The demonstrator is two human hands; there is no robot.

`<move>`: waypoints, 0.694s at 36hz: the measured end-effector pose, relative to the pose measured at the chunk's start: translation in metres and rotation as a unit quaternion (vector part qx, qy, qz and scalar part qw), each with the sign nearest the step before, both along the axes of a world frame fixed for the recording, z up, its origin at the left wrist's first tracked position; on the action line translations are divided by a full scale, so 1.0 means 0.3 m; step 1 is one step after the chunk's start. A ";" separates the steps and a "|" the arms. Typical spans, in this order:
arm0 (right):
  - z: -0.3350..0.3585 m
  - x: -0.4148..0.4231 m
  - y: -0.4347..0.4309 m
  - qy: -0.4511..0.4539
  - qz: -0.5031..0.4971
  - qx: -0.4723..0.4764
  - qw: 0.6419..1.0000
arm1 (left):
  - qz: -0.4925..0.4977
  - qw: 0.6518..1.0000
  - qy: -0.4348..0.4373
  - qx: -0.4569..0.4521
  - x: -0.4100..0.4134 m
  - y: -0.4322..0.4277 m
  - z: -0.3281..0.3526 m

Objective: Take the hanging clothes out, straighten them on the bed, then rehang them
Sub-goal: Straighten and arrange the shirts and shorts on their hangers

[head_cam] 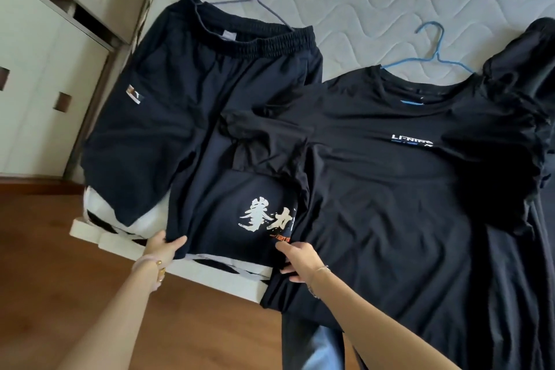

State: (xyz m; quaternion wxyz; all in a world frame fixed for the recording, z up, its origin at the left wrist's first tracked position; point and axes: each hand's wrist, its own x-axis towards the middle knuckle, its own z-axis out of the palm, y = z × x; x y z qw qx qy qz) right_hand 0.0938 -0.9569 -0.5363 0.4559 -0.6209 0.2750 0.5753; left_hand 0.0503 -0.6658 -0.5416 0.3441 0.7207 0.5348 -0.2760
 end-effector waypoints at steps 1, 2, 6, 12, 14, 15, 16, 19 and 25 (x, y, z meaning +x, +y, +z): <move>0.000 0.002 0.000 -0.014 0.019 -0.008 1.000 | 0.003 1.000 0.009 -0.003 0.001 -0.002 -0.012; -0.002 0.002 0.001 -0.032 0.039 -0.019 0.999 | 0.008 1.000 0.015 -0.003 0.005 -0.004 -0.018; -0.025 0.008 -0.010 -0.084 0.073 -0.066 0.992 | 0.008 1.000 0.029 0.002 0.065 -0.027 0.026; -0.047 0.019 -0.059 -0.100 0.066 -0.059 0.991 | 0.020 0.999 -0.017 -0.021 0.144 0.023 0.029; -0.046 0.022 -0.074 -0.100 0.072 -0.053 0.991 | 0.043 0.998 -0.028 -0.028 0.161 0.034 0.019; -0.046 0.024 -0.080 -0.099 0.073 -0.048 0.991 | 0.045 0.998 -0.032 -0.028 0.173 0.032 0.020; -0.045 0.027 -0.085 -0.097 0.075 -0.042 0.992 | 0.047 0.998 -0.031 -0.023 0.185 0.025 0.023; -0.031 0.058 -0.112 -0.108 0.073 -0.039 0.991 | 0.047 0.997 -0.048 0.042 0.216 -0.026 0.045; 0.011 0.249 -0.268 -0.217 -0.006 -0.117 0.969 | -0.106 0.952 -0.154 0.244 0.305 -0.191 0.092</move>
